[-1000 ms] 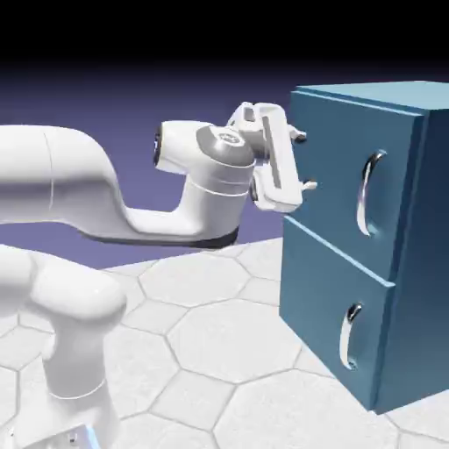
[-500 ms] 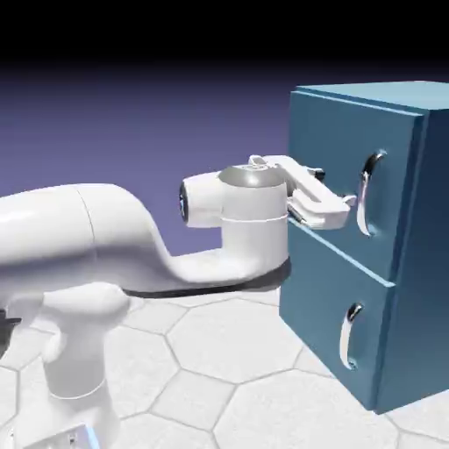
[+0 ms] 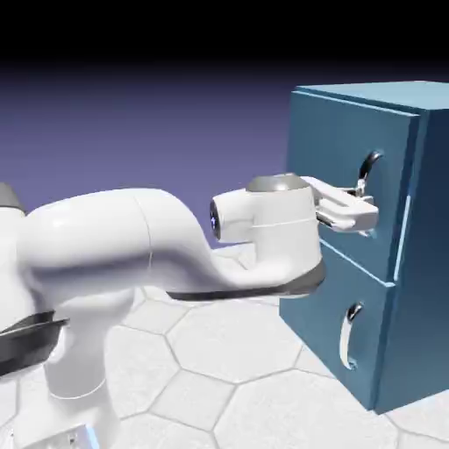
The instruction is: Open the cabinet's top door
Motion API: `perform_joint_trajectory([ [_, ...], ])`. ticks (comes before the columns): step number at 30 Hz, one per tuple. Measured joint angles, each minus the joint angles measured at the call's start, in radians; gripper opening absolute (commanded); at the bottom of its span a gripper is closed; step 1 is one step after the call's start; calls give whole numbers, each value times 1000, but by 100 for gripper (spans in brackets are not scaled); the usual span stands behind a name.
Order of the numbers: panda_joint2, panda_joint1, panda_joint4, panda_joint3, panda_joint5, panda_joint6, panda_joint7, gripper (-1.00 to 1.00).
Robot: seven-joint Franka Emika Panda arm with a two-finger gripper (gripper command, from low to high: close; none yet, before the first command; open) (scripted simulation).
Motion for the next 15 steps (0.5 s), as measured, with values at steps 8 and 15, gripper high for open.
perform_joint_trajectory([
  [8,49,-273,-189,238,130,-121,77,-100],
  [15,-46,-471,-389,492,407,-283,-14,-100],
])
